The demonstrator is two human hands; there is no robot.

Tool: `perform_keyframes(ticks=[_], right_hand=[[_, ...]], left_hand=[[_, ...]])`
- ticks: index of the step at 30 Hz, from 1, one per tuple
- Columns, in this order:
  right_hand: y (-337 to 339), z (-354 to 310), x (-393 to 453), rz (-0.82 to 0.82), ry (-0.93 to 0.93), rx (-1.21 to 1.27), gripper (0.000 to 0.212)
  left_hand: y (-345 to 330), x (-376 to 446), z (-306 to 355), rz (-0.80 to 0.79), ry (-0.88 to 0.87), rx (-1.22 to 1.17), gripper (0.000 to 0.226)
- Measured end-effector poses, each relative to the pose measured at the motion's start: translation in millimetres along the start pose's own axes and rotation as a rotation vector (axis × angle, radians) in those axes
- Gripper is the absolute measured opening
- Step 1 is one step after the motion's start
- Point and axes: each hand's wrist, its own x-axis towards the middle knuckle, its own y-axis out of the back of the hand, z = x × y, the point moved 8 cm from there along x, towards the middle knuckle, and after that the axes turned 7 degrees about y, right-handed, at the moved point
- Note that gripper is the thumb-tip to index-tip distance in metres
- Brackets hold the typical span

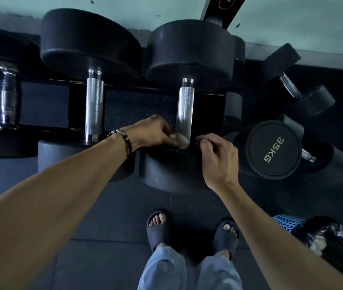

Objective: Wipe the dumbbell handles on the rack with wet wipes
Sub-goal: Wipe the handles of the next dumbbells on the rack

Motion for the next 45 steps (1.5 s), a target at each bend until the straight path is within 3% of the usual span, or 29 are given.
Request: perform_keyframes(ticks=[4,10,15,21,26,32,37,43,45], right_hand=[[0.1,0.2,-1.6,0.001,-0.008,0.016,0.034],[-1.2,-0.6,-0.1,-0.005,-0.015,0.003,0.038],[-2.1,3.4,-0.6,-0.015,-0.036,0.017,0.034],[0.5,-0.8,-1.1,-0.001,-0.025,0.025,0.034],[-1.8,7.1,0.3,-0.004,-0.049,0.014,0.025],[-1.0,1.0,-0.3,-0.005,-0.034,0.016,0.035],[-0.8,4.5,-0.2,-0.012,-0.051,0.022,0.038],[1.3,-0.7,-0.8,0.002,-0.019,0.03,0.033],[0.9,1.2,-1.3,-0.006,-0.035,0.035,0.033]], left_hand=[[13.7,-2.9,15.3,0.189,-0.091,-0.286,0.028],[-0.1,-5.8,-1.6,-0.034,0.018,-0.023,0.021],[20.3,0.0,14.8,0.179,-0.034,-0.578,0.004],[6.3,-7.3,7.6,0.124,0.029,-0.353,0.009],[28.1,4.3,30.0,0.323,-0.002,-0.874,0.027],[-0.9,-5.9,8.1,0.152,0.163,-0.751,0.01],[31.2,17.3,32.8,0.36,0.124,-1.012,0.021],[0.4,-3.9,11.8,0.203,0.172,-0.818,0.011],[6.1,2.9,16.9,0.197,0.156,-0.876,0.01]])
